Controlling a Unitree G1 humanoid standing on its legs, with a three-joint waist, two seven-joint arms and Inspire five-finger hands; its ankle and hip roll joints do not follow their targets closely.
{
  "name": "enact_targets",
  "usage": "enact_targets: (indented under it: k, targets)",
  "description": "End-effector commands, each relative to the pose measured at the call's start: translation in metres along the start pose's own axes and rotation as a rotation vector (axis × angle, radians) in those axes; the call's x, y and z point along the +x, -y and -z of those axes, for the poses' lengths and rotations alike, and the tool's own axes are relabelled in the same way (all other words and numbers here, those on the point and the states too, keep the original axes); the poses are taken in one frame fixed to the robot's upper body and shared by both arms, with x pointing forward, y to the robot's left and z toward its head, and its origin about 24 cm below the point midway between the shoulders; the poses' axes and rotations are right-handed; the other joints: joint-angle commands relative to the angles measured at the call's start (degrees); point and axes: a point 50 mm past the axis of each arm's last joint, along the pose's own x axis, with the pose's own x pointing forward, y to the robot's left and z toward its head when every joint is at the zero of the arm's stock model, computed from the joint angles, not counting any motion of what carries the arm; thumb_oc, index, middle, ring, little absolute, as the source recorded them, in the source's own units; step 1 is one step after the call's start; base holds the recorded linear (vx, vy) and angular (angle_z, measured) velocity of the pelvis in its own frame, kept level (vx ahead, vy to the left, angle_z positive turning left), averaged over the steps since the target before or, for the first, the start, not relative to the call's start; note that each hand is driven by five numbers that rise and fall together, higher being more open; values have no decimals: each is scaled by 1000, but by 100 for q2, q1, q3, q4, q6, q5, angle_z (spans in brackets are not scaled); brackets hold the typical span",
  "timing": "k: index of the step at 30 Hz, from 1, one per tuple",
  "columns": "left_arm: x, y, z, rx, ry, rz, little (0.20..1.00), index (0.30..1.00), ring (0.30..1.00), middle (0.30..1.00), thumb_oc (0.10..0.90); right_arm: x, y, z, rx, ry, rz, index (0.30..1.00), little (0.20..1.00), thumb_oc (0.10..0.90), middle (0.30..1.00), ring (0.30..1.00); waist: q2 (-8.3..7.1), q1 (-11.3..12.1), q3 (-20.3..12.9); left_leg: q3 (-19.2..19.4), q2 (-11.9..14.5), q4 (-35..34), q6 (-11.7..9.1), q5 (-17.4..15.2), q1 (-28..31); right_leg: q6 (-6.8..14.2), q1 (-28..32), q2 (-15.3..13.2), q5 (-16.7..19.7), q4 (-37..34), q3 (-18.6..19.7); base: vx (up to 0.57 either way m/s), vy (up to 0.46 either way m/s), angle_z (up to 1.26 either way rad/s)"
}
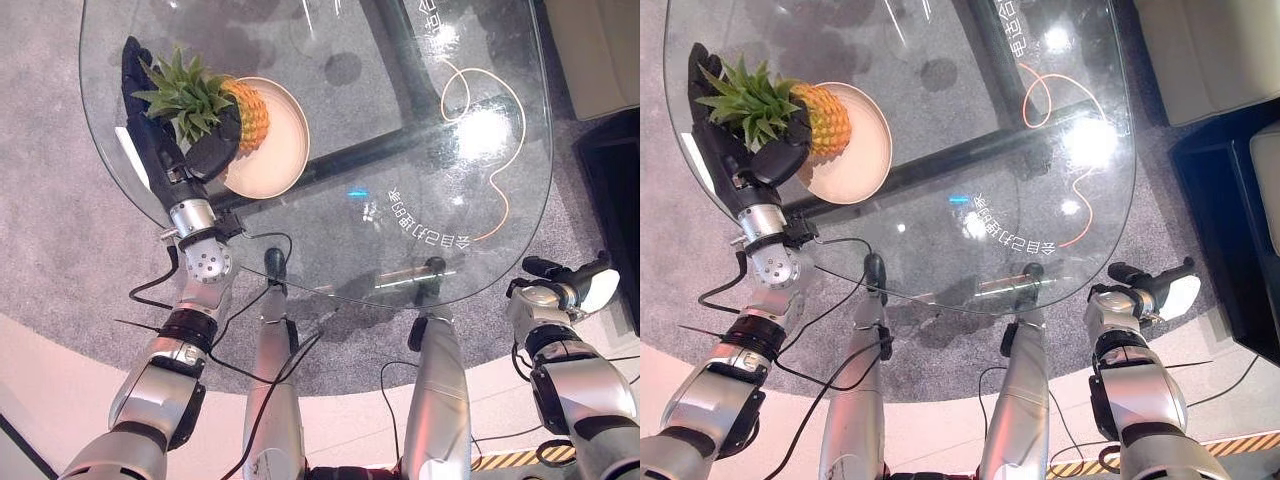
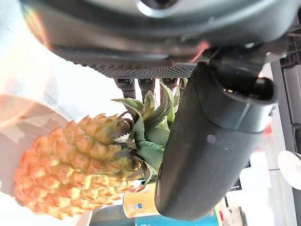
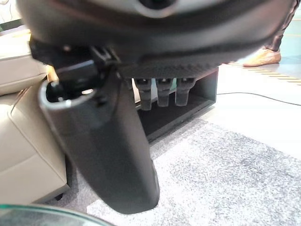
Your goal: Pick up the fruit to the plate
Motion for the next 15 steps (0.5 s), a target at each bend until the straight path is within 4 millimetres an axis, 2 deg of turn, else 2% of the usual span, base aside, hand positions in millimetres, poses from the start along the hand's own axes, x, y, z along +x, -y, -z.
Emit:
enact_targets:
  k: [1,15]
  targets:
    - [18,8,-36,-108,213,6,900,900,900,900,800,18,35,13,11,-27,148,900,900,800,900,900,34,109,-104,115,-148,391,359,-454,-164,-248,138,-50,224,-341,-767,0,0,0]
    - [11,13,-41,-119,240,65,900,900,900,900,800,20,39,14,13,-32,156,900,900,800,900,900,69,154,-104,102,-156,371,366,-448,-116,-226,189,-103,264,-381,-787,0,0,0]
